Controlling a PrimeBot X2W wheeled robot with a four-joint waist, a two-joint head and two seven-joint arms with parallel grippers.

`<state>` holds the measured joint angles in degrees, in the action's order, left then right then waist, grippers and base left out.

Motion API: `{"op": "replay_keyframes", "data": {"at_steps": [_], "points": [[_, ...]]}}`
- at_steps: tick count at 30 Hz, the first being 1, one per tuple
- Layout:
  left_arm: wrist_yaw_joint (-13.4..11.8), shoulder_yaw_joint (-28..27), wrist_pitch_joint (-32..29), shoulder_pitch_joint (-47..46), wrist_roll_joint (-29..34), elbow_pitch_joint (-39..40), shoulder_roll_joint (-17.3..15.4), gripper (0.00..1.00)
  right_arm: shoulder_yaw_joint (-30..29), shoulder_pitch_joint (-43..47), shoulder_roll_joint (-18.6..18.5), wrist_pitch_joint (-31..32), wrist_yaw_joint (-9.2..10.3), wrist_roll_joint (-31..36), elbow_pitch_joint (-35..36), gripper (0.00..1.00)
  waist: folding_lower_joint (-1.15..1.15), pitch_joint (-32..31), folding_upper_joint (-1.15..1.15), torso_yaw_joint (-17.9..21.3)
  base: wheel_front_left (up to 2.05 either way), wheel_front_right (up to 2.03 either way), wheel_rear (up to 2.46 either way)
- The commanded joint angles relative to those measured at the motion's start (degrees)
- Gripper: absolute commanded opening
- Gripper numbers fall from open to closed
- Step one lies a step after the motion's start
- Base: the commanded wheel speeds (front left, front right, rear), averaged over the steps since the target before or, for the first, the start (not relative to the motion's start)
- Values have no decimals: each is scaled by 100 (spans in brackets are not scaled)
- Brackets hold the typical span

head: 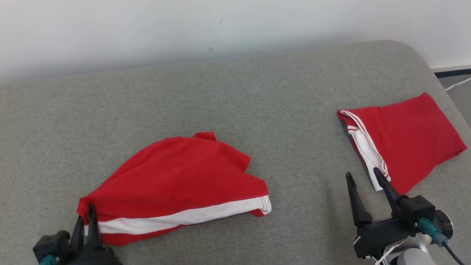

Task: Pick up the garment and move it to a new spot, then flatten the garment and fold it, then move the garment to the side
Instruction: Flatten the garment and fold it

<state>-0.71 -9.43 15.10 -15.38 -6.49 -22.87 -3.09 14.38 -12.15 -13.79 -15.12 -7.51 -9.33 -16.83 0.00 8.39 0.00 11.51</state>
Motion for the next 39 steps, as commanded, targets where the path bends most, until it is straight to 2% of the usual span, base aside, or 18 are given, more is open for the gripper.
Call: {"op": "replay_keyframes", "data": {"at_steps": [1,2,5,8,13,21,25,39], "points": [[-41,-25,6,124,63,-61,5,65,54,51,25,2,5,-34,15,100,0,-97,0,-82,0,0,0],[-40,-26,6,149,68,-108,-1,100,82,53,20,2,5,-57,8,100,0,-133,0,-118,0,0,0],[-39,26,6,208,79,-192,11,100,230,32,10,2,5,-146,-16,100,0,-224,0,-236,0,0,0],[-143,179,6,329,-69,-127,14,100,414,-7,20,2,5,-257,-31,100,0,-295,0,-398,0,0,0],[-203,438,5,445,-221,74,17,100,690,-62,51,1,5,-430,-89,100,0,-355,0,-781,0,0,0],[-214,722,5,642,-324,333,18,100,741,-93,134,2,5,-441,-172,100,0,-387,0,-1250,0,0,0],[-213,736,5,777,-212,447,17,100,661,-29,216,1,5,-391,-183,100,0,-462,0,-1226,0,0,0],[-279,755,5,1246,-60,793,18,100,369,424,372,1,5,-225,-190,100,0,-745,0,-758,0,0,0]]}}
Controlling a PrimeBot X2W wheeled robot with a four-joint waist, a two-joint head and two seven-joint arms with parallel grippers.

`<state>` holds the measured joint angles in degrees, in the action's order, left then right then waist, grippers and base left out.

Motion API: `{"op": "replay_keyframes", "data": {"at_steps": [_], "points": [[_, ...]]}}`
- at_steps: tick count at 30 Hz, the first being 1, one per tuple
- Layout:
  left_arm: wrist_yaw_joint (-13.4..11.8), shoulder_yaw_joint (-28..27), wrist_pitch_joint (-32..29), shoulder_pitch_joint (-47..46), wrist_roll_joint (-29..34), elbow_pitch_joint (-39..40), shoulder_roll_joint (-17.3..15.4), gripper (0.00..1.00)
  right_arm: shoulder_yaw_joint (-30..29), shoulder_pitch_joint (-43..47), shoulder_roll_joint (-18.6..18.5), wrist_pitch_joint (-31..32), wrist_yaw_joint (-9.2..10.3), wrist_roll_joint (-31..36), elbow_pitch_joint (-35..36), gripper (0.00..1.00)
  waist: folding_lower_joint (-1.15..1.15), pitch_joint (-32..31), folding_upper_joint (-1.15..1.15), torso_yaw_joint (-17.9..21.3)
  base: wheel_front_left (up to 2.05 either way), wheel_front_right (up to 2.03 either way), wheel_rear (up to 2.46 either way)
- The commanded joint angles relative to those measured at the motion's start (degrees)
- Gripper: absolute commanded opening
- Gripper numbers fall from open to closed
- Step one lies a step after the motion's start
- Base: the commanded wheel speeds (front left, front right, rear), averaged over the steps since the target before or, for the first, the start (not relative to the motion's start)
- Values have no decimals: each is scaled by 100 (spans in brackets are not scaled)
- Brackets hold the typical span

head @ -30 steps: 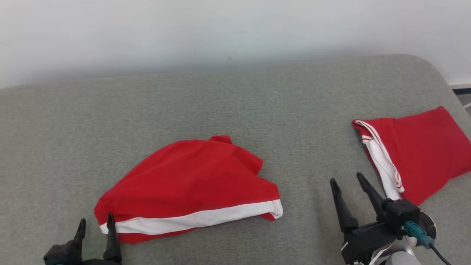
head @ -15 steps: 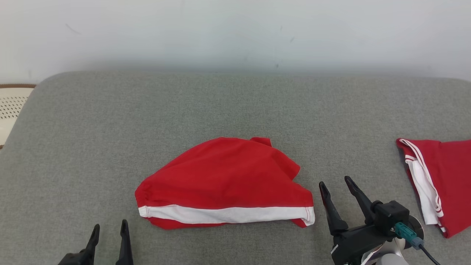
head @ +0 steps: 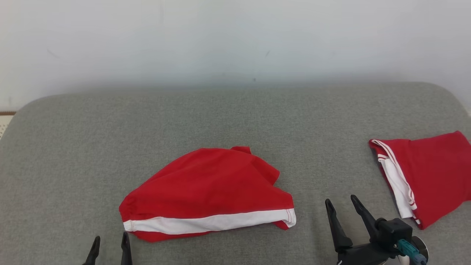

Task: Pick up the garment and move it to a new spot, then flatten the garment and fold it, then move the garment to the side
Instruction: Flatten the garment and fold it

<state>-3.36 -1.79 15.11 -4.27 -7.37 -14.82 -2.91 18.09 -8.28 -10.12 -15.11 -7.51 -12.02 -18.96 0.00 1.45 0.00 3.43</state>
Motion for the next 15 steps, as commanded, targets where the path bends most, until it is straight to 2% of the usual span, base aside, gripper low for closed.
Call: {"op": "replay_keyframes", "data": {"at_steps": [1,15], "points": [[-12,-11,4,155,37,1,-2,100,-7,59,9,0,5,49,24,100,0,-71,0,76,0,0,0],[-102,-26,4,469,10,104,-2,100,-22,379,142,0,5,114,34,100,0,-307,0,279,0,0,0]]}}
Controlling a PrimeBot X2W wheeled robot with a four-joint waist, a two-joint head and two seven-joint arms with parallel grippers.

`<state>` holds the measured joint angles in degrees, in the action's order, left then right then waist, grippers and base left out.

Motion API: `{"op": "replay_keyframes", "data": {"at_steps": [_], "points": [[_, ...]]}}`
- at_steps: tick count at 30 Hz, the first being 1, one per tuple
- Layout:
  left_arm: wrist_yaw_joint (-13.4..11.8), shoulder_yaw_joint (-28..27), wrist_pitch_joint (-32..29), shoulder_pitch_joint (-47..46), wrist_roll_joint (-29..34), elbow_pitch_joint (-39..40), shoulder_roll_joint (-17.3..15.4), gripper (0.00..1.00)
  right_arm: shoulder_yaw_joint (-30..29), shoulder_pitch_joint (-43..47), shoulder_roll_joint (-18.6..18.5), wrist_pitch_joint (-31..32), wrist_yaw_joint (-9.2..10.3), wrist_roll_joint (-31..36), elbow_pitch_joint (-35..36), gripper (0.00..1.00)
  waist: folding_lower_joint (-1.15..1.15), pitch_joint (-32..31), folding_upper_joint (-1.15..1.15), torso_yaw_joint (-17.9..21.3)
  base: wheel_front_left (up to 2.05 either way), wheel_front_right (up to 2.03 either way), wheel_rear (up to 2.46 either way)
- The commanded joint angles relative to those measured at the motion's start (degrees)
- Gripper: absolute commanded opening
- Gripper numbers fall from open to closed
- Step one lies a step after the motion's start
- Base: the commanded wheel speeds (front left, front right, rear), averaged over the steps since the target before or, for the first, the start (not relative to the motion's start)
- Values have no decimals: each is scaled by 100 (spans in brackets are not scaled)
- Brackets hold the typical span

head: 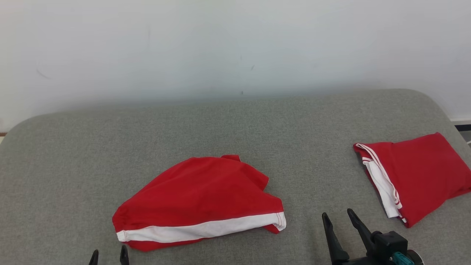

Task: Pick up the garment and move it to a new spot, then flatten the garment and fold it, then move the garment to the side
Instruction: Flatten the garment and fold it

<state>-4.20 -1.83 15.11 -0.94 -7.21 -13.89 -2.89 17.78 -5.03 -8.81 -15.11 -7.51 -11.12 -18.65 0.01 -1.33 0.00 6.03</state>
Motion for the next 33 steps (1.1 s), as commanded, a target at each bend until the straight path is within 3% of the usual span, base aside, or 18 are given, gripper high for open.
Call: {"op": "replay_keyframes", "data": {"at_steps": [1,29,33], "points": [[-24,-24,4,146,-10,13,-4,100,13,69,13,0,5,22,-5,100,-1,-42,0,24,0,0,0],[-31,-131,4,301,47,187,-2,100,-227,233,110,0,5,240,318,100,-1,-203,0,58,0,0,0],[64,-59,4,256,-45,163,-2,100,-96,203,87,0,5,140,262,100,-1,-143,0,8,0,0,0]]}}
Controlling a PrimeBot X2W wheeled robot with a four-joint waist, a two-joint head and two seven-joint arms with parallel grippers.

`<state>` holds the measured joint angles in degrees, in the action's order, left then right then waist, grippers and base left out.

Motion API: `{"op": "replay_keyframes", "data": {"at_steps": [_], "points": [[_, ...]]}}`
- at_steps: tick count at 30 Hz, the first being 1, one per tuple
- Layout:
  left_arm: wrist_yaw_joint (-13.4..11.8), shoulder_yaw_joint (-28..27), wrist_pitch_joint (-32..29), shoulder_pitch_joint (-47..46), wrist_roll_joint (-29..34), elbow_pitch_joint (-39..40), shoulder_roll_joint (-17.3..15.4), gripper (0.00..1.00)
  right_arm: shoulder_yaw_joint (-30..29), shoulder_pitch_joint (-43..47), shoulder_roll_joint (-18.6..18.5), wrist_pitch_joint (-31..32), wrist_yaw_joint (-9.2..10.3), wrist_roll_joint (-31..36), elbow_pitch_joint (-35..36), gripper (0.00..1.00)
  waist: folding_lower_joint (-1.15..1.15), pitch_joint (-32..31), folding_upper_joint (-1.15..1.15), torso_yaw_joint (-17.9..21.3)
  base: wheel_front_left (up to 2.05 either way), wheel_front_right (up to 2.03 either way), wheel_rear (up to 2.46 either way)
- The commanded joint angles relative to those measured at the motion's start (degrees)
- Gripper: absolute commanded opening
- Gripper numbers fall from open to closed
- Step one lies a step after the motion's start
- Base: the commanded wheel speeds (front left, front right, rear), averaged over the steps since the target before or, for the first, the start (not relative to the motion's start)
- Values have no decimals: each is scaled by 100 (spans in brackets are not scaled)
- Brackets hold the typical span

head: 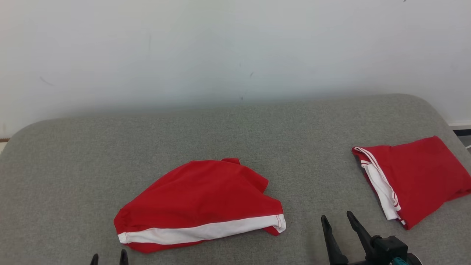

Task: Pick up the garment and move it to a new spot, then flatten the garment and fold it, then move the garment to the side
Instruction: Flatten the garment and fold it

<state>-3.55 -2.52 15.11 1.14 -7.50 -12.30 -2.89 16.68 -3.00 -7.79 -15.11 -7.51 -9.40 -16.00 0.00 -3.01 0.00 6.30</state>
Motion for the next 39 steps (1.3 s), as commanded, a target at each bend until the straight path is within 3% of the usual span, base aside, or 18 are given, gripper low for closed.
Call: {"op": "replay_keyframes", "data": {"at_steps": [1,5,21,36,39], "points": [[45,40,4,25,-10,-8,-2,100,42,-12,-17,0,5,-49,-27,100,0,53,0,-35,0,0,0],[132,140,4,-101,-22,-65,-2,100,201,-103,-23,1,5,-150,-124,100,0,195,0,-119,0,0,0],[26,571,3,-560,14,-106,-3,100,815,-738,-101,1,5,-772,-576,100,0,1021,0,-447,0,0,0],[-65,650,3,-797,-18,0,-2,100,1133,-942,-187,0,5,-1184,-793,100,0,1276,0,-596,0,0,0],[-40,640,3,-858,-47,-3,-3,100,1193,-972,-205,1,5,-1234,-785,95,0,1307,0,-599,0,0,0]]}}
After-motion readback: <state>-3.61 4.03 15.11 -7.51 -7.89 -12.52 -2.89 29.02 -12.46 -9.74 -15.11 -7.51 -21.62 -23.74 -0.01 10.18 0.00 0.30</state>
